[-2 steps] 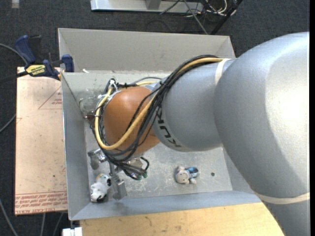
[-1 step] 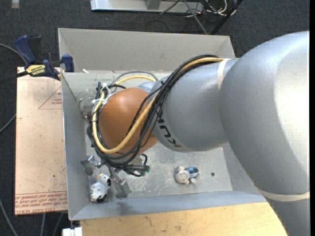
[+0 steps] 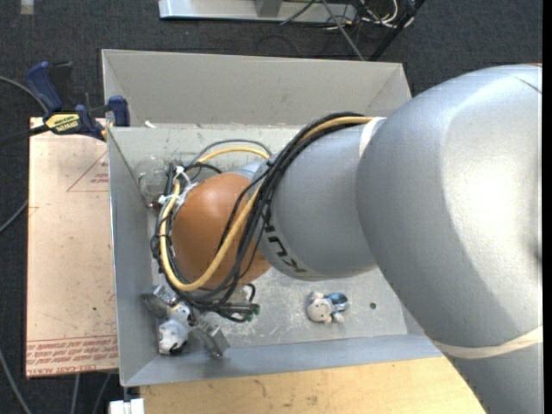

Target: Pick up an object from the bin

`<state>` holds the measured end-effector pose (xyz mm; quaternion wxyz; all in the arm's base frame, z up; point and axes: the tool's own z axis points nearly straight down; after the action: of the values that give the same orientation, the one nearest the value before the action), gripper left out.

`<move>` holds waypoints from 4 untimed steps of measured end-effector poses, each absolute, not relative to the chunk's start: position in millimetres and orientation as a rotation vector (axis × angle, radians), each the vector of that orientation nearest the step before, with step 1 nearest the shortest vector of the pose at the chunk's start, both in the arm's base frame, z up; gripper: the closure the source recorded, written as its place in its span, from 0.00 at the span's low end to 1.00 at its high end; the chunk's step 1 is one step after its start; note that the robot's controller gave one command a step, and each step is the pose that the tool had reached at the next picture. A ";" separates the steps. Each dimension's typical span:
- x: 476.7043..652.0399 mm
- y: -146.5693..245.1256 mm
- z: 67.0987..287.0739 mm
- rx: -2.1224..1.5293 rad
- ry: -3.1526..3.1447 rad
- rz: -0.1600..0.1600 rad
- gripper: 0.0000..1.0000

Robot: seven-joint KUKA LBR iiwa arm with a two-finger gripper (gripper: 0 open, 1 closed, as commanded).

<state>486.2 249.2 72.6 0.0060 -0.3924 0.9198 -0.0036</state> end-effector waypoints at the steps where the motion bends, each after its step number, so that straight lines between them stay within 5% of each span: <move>1: 483.5 253.6 70.8 -1.345 2.832 0.002 1.00; 2: 485.4 254.0 71.0 -1.445 2.782 0.002 1.00; 3: 485.4 255.1 146.7 -1.344 2.830 0.002 1.00; 4: 484.2 254.3 90.3 -1.444 2.793 0.004 1.00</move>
Offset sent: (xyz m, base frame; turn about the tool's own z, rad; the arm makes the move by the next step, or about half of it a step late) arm 0.0000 0.0000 0.0000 0.0000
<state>484.2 254.3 90.3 -0.0013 -0.4593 0.8883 0.0013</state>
